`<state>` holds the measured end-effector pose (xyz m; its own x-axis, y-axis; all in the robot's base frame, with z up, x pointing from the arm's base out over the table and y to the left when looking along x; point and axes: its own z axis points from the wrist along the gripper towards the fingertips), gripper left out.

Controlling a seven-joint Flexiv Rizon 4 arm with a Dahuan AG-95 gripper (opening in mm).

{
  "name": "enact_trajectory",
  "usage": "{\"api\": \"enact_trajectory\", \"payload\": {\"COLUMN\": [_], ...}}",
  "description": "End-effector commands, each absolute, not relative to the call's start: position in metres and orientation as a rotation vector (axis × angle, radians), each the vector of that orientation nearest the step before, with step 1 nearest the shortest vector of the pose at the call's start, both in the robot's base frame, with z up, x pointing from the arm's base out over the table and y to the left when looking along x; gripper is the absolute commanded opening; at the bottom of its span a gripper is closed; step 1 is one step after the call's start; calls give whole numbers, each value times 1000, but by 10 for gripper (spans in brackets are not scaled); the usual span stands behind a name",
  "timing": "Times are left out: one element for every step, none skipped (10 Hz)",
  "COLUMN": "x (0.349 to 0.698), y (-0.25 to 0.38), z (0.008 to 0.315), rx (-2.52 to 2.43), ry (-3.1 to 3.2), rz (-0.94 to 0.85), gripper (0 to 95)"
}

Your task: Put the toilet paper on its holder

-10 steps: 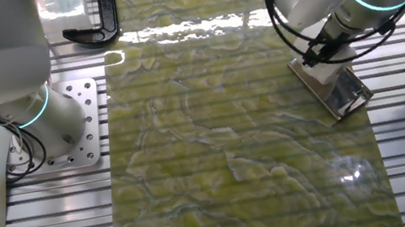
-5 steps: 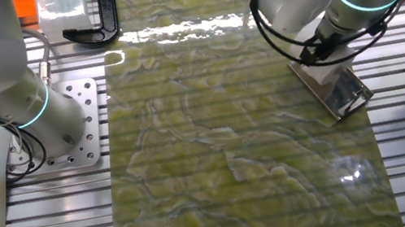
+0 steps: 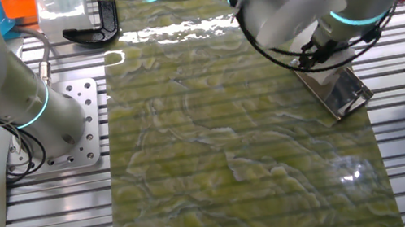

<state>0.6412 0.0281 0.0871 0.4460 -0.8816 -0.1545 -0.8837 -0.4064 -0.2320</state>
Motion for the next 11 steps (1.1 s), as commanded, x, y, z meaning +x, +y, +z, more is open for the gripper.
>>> {"api": "enact_trajectory", "payload": {"x": [642,642,642,644,649,651,653,656,659,660,660], "y": [28,26,23,22,19,16,15,14,9,7,5], "z": [87,87,86,86,85,86,86,87,88,88,88], "rx": [-2433,-2434,-2435,-2442,-2445,-2445,-2447,-2452,-2452,-2452,-2453], "ry": [1515,1514,1510,1504,1498,1495,1492,1486,1481,1477,1472], "rz": [9,9,6,-1,-2,-3,-4,-7,-6,-6,-9], "gripper": [0,0,0,0,0,0,0,0,0,0,0]}}
